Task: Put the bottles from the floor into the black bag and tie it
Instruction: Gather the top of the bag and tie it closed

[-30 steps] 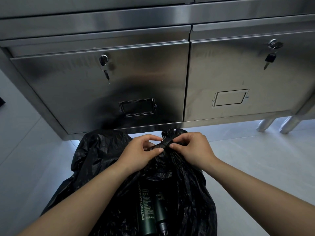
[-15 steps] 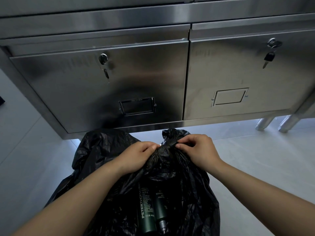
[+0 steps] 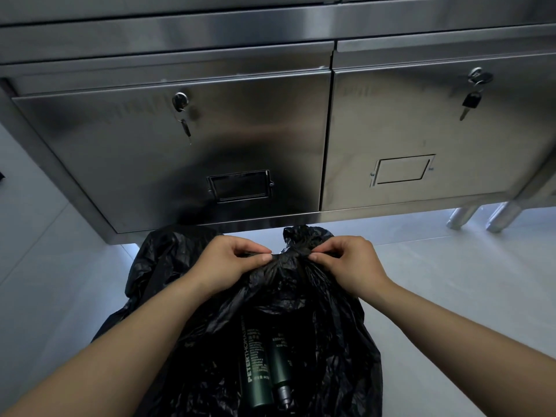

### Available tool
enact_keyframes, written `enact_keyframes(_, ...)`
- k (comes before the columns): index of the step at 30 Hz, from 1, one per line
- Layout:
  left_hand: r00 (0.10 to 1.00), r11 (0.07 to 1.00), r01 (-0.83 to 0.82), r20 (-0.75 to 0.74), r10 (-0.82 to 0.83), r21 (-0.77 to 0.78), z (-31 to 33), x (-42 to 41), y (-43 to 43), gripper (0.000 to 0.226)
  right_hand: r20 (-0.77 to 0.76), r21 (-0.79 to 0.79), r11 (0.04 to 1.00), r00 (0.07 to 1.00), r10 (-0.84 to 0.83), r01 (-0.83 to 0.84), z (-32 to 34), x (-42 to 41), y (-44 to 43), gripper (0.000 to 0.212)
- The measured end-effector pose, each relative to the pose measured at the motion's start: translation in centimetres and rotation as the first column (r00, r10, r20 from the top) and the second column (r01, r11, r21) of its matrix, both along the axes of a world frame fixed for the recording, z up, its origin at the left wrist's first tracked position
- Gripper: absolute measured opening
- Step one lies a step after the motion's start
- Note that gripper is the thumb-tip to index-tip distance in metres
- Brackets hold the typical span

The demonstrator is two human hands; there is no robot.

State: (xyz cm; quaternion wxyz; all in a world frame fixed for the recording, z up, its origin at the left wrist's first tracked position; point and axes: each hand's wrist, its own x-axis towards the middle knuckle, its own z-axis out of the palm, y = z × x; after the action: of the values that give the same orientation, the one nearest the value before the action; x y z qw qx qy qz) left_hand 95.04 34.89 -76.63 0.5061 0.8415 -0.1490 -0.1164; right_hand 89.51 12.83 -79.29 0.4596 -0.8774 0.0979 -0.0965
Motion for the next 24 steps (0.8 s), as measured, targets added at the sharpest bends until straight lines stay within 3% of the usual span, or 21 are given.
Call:
enact_keyframes(7,0.985,0.988,-0.117,0.135,0.103,0.102,1.6,1.9,3.2,0.006,-0.037,0.057,0.998,0.999,-0.035,0.037,0.6,-0.1,-2.5,0.016)
enact_keyframes(12,0.961,0.973,-0.087,0.276,0.025,0.216,1.9,2.1,2.9,0.014,0.002,0.014,0.998,0.998,0.069,-0.069,1.4,0.0,-1.8,0.013)
enact_keyframes(15,0.971,0.975,-0.042,0.241,-0.012,0.216,1.3,1.9,2.5,0.013,-0.046,0.026,0.995,0.994,0.098,-0.097,0.6,-0.5,-1.3,0.005)
enact_keyframes(19,0.982,0.979,0.013,0.180,-0.050,0.202,0.4,1.6,2.0,0.008,-0.123,-0.057,0.996,0.990,0.063,-0.070,-0.2,-0.2,-0.6,0.020)
enact_keyframes(24,0.991,0.966,0.085,0.082,-0.108,0.245,0.2,1.1,1.5,0.015,-0.164,-0.164,0.982,0.984,0.072,-0.099,-0.4,0.0,-0.5,0.022)
